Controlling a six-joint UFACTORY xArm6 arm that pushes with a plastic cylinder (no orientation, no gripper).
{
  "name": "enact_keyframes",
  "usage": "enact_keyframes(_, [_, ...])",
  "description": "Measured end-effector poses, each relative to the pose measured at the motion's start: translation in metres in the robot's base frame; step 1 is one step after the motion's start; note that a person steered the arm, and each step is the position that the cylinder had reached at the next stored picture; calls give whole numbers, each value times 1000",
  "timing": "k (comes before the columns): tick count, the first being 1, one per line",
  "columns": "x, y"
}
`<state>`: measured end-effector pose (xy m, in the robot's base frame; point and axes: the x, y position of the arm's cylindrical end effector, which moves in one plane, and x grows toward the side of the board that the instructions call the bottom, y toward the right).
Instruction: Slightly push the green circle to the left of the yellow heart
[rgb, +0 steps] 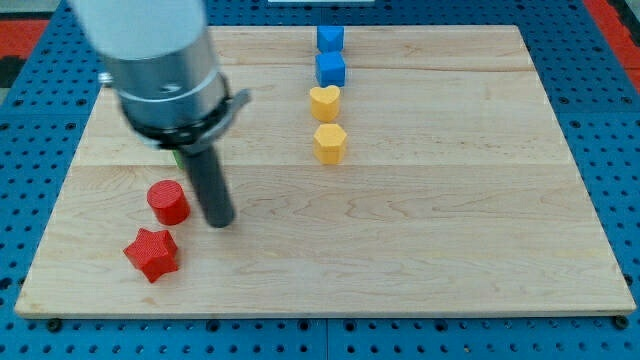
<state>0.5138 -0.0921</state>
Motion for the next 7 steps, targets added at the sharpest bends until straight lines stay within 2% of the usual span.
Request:
enact_keyframes(1, [-22, 48])
enact_keyframes(2, [-59, 51])
enact_keyframes(3, [-101, 34])
enact_keyframes(5, [-150, -47])
enact_keyframes(6, [-192, -51])
enact_keyframes(7, [-222, -110])
